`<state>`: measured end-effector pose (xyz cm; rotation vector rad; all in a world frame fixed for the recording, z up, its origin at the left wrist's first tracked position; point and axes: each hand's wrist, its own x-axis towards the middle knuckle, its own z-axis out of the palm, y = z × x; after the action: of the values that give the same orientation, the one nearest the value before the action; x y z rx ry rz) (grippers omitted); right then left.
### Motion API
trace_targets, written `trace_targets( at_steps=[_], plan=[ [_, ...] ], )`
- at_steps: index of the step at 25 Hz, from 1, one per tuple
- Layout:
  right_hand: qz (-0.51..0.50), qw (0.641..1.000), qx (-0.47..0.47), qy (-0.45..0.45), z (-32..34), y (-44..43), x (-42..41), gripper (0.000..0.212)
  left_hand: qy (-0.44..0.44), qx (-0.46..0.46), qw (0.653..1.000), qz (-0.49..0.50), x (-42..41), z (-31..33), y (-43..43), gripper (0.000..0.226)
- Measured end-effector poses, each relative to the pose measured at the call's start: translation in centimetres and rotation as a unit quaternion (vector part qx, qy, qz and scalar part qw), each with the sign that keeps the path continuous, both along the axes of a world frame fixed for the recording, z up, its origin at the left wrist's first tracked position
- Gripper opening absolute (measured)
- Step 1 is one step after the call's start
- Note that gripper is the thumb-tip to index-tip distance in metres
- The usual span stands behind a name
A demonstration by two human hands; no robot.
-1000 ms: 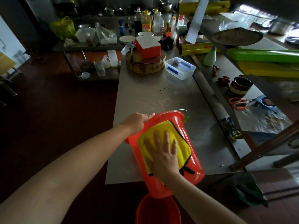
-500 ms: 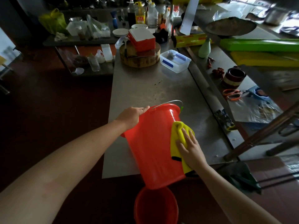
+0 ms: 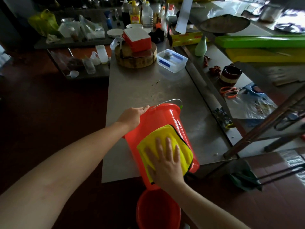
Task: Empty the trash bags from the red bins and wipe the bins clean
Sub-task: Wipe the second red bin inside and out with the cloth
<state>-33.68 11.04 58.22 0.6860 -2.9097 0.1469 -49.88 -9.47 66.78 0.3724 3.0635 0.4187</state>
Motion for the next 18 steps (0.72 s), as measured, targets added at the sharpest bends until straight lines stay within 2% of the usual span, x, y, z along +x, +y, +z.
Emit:
trace_targets(
  at_steps=[3,6,13,16,18],
  plan=[
    [0.066,0.995,0.071,0.004,-0.5,-1.7,1.1,0.07,0.004,0.015,1.0,0.008,0.1,-0.3,0.1,0.073],
    [0.073,0.995,0.061,0.006,-0.4,-1.3,0.9,0.065,0.008,0.025,1.0,0.002,0.1,-0.4,-0.1,0.072],
    [-0.054,0.994,-0.084,-0.047,-0.5,6.6,-0.8,0.064,0.007,0.024,1.0,-0.008,-0.1,-0.2,0.3,0.076],
    [-0.133,0.959,-0.208,-0.14,-1.0,9.5,-1.2,0.062,0.009,0.02,1.0,-0.007,-0.1,0.0,0.2,0.075],
    [-0.166,0.936,-0.26,-0.168,-1.1,10.0,-0.8,0.062,0.008,0.013,1.0,-0.004,0.0,0.0,0.5,0.074]
  ],
)
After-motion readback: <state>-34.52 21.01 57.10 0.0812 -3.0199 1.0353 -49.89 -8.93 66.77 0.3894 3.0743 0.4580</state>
